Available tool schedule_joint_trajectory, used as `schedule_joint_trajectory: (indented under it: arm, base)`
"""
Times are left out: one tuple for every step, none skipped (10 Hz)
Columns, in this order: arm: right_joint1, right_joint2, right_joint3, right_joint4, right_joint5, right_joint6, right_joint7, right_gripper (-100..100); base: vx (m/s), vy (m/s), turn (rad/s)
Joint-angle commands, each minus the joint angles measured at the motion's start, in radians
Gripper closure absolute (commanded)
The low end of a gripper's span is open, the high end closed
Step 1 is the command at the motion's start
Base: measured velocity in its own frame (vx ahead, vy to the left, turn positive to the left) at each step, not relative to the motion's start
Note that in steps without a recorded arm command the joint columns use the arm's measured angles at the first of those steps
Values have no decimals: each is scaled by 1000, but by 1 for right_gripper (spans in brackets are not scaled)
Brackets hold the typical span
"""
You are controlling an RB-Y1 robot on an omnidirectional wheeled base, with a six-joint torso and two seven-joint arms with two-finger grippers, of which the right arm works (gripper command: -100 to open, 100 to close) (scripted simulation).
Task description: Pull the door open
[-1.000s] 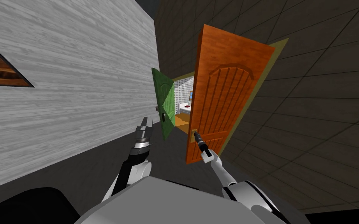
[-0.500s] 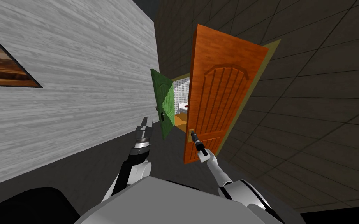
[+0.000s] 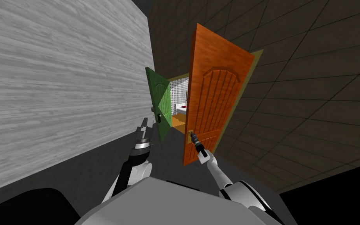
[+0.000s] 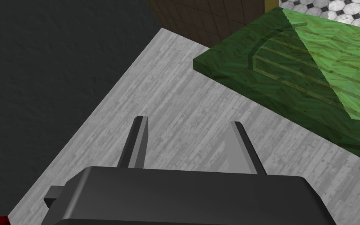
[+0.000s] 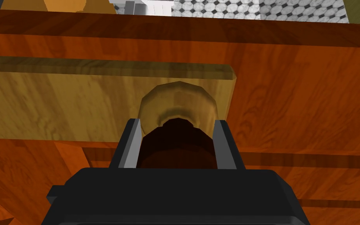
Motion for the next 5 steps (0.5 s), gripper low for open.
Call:
schedule_joint_trajectory:
  arm:
    - [-11, -6, 1, 7, 2, -7, 0, 100]
    - [-11, -6, 4, 6, 4, -7, -1, 100]
    - [-11, -6, 12, 4, 7, -7, -4, 100]
    - [-11, -5, 20, 2, 11, -7, -7, 100]
    - [-10, -4, 25, 0, 13, -8, -8, 100]
  base:
    - [16, 86, -252]
    - [10, 68, -240]
    - [0, 59, -263]
    - [-11, 50, -288]
    - [-19, 28, -180]
